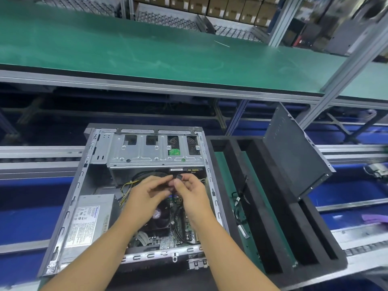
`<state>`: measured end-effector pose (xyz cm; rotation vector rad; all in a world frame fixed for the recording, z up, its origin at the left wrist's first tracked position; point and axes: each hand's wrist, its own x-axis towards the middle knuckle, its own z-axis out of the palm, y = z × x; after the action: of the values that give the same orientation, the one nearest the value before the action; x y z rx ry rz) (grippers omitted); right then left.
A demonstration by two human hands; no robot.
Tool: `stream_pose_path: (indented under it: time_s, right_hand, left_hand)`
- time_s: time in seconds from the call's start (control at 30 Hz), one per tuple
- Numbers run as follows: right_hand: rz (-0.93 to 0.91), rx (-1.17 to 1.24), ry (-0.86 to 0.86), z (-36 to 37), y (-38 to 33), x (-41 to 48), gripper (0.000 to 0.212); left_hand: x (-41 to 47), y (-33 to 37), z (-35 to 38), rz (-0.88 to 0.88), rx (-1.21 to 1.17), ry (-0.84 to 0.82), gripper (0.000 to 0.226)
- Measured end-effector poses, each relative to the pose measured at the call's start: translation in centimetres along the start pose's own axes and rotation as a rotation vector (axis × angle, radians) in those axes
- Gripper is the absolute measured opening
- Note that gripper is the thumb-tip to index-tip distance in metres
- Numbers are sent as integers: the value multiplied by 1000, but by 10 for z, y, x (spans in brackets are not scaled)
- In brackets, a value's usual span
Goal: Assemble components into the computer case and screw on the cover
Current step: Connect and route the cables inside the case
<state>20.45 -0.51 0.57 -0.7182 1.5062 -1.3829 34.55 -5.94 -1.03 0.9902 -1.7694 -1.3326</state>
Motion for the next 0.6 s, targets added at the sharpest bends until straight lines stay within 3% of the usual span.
stream_pose_path:
  time_s: [0.13, 0.27, 0.37, 0.6]
  right_hand:
    - [19, 84, -16, 1, -2, 1, 5]
    - [79, 149, 115, -4, 2, 6, 10]
    - [117, 125, 176, -7, 4, 9, 11]
    - [137, -5, 255, -1, 3, 18, 1]
  left_hand:
    - [4, -3, -7, -80, -56, 262, 38]
    - [7, -10, -11, -199, -171, 433, 21]
    - [9, -12, -9, -231, -279, 405, 11]
    - [8, -15, -9, -169, -120, 337, 18]
